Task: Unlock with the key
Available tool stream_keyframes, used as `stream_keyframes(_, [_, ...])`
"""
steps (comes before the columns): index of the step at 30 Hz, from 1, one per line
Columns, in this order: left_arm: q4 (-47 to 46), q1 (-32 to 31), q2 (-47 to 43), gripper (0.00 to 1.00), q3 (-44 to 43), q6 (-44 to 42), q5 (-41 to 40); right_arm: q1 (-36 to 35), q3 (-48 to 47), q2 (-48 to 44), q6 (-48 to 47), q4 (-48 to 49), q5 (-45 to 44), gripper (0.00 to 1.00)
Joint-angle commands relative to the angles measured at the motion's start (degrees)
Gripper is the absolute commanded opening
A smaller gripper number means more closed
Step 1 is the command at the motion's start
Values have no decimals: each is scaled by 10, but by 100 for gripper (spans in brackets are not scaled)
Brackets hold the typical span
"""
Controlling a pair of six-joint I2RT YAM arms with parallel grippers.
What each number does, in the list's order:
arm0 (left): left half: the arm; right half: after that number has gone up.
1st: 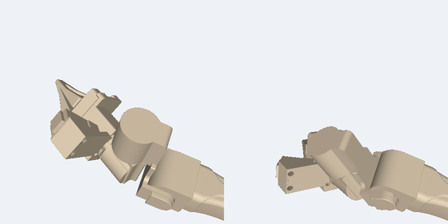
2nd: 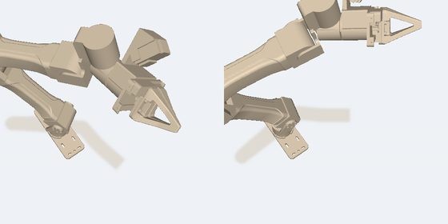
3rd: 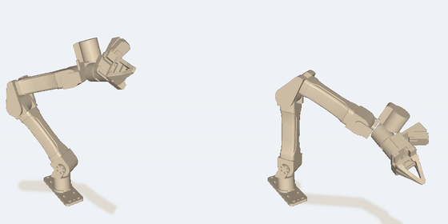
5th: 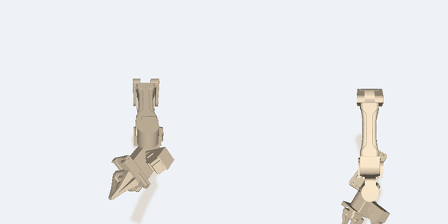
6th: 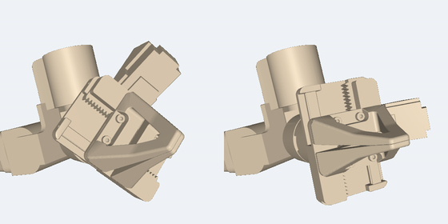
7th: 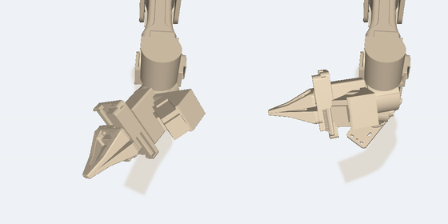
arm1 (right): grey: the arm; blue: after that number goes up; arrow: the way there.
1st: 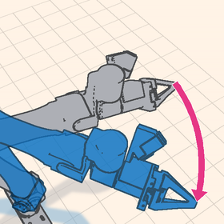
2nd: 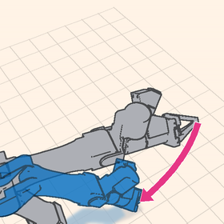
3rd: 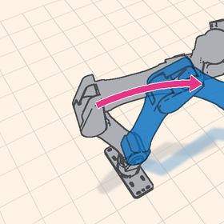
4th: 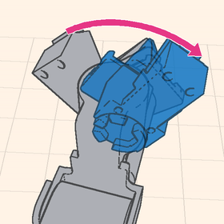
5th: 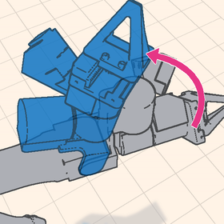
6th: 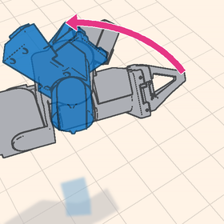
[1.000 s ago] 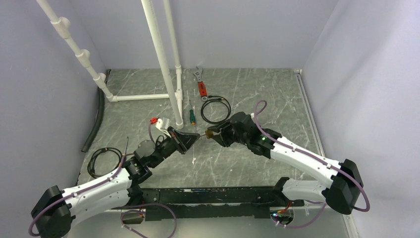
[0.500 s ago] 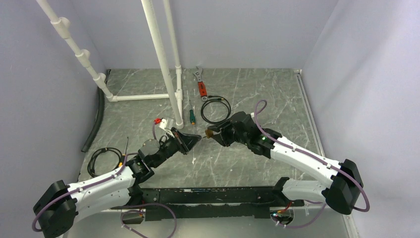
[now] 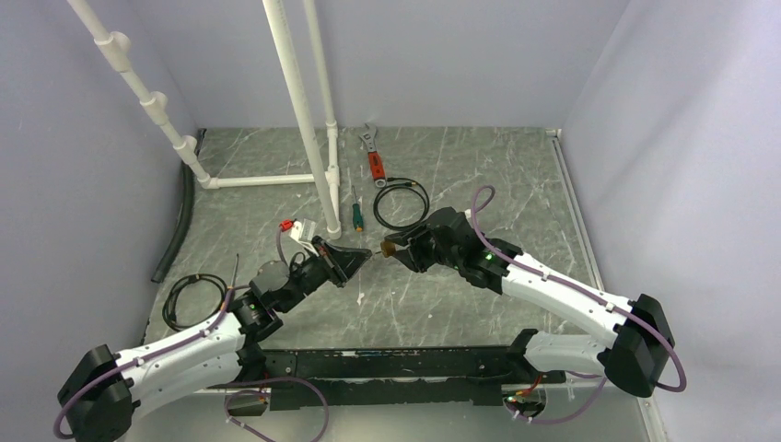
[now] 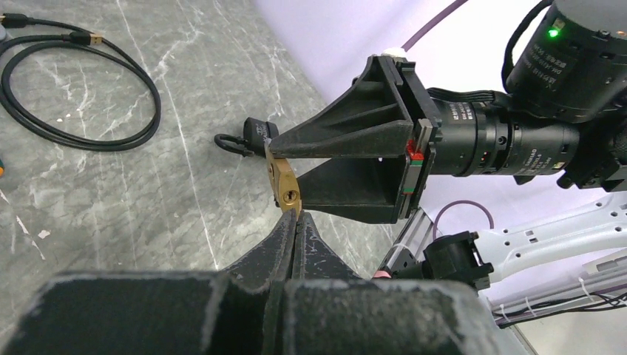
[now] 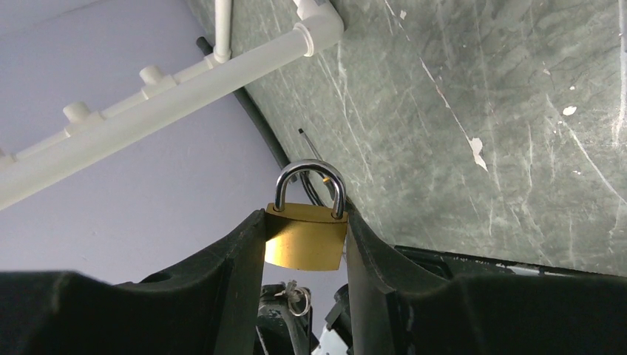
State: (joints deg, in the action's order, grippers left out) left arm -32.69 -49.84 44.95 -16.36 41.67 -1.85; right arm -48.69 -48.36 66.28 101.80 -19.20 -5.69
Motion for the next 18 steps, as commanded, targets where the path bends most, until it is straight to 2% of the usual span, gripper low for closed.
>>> stream_keyframes(1, [-5,-2,-11,0,-9,0,1,0,-16,-3,3,26,-9,0])
stream_keyframes(18, [-24,-2,12,0,-11,-3,3,-6,-26,9,5,28,5,0])
